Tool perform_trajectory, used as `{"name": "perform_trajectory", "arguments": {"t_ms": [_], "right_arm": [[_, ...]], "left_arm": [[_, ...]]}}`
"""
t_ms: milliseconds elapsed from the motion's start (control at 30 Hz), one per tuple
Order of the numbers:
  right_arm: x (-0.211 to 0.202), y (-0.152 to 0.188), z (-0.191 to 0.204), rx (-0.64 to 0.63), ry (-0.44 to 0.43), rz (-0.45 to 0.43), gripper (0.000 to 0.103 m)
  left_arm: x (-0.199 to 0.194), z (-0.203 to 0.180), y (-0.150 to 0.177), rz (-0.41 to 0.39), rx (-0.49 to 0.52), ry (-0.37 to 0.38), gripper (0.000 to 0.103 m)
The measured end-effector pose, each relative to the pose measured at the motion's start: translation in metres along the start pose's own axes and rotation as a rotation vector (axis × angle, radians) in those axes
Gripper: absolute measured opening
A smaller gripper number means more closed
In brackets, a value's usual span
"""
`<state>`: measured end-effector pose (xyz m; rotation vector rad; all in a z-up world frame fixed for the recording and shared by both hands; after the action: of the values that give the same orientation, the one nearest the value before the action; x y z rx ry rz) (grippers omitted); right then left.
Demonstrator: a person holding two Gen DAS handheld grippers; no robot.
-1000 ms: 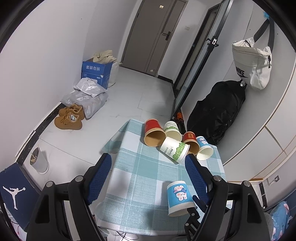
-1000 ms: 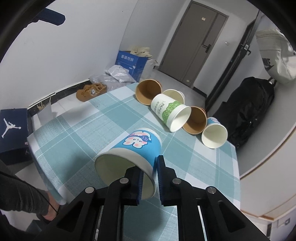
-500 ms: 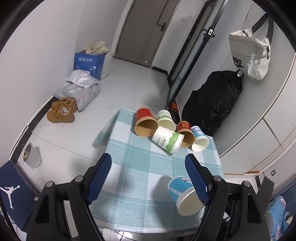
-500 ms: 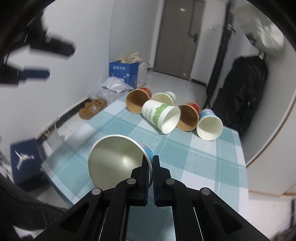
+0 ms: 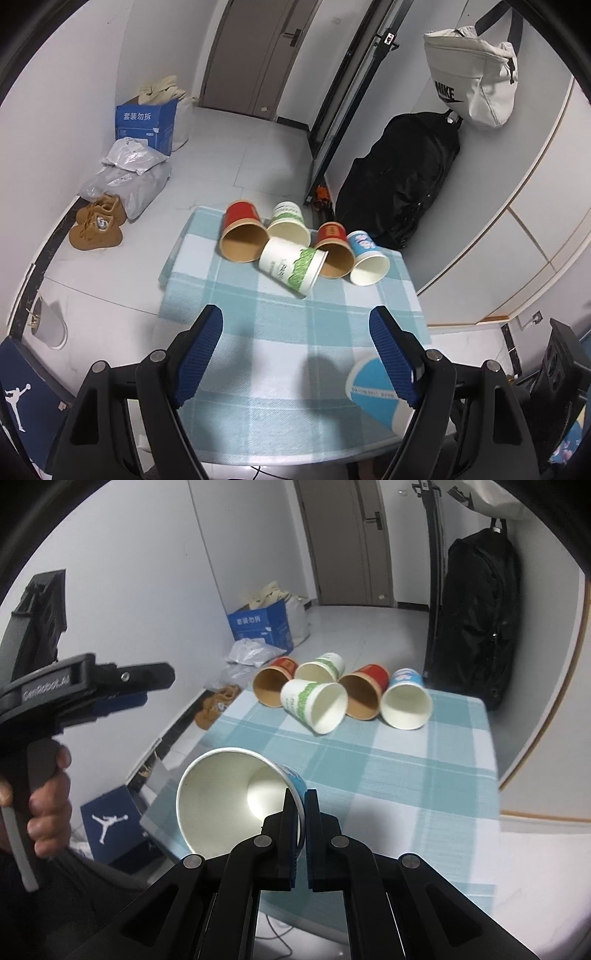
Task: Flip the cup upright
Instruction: 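Rotate the blue bunny cup with the right gripper so its mouth faces up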
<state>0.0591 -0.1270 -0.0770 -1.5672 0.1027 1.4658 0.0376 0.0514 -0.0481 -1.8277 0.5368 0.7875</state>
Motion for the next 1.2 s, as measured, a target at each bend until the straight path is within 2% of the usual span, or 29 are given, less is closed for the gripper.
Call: {"name": "perform_trajectory", "arguments": {"t_ms": [200, 333, 467, 667, 967, 1033, 1100, 1167, 1200], "right_arm": [[-0.015, -0.008, -0.02, 0.038, -0.044, 0.089, 0.003], [-0.008, -0.018, -0.029, 0.069, -0.091, 0.186, 0.005], [0.013, -0.027, -0.035, 0.078, -0.109, 0.282, 0.005], [0.051, -0.035, -0.04, 0.081, -0.112, 0.337, 0.005], [0.1, -0.031, -0.051, 0.225, -0.155, 0.396, 0.006], [0.105, -0.03, -0.053, 0.241, -0.156, 0.395, 0.012], [0.106, -0.032, -0.055, 0.243, -0.141, 0.364, 0.036], [0.102, -0.035, -0.058, 0.249, -0.135, 0.322, 0.051], [0.097, -0.037, -0.06, 0.251, -0.133, 0.284, 0.053]], "left_arm": [[0.006, -0.002, -0.015, -0.022, -0.038, -0.011, 0.078], [0.01, -0.002, -0.02, -0.026, -0.058, -0.021, 0.078], [0.018, -0.003, -0.02, -0.014, -0.056, -0.041, 0.078], [0.027, -0.002, -0.018, 0.02, -0.062, -0.021, 0.078], [0.038, 0.001, -0.015, 0.064, -0.051, -0.042, 0.078], [0.04, -0.001, -0.016, 0.071, -0.048, -0.041, 0.078], [0.04, -0.002, -0.015, 0.073, -0.043, -0.041, 0.078], [0.039, -0.003, -0.014, 0.068, -0.042, -0.048, 0.078], [0.039, -0.003, -0.013, 0.066, -0.039, -0.054, 0.078]]}}
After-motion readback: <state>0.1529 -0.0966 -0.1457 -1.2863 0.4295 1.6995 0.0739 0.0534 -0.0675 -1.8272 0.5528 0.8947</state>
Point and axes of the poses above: each gripper's, at about its wrist camera, not at the fingertips, and x roughly the way its jaws point, z to its left, y to its underside, the point moved 6 cm from there along x, roughly the way its jaws point, and after that the axes turned 8 degrees about -y, right-handed, at the moved point
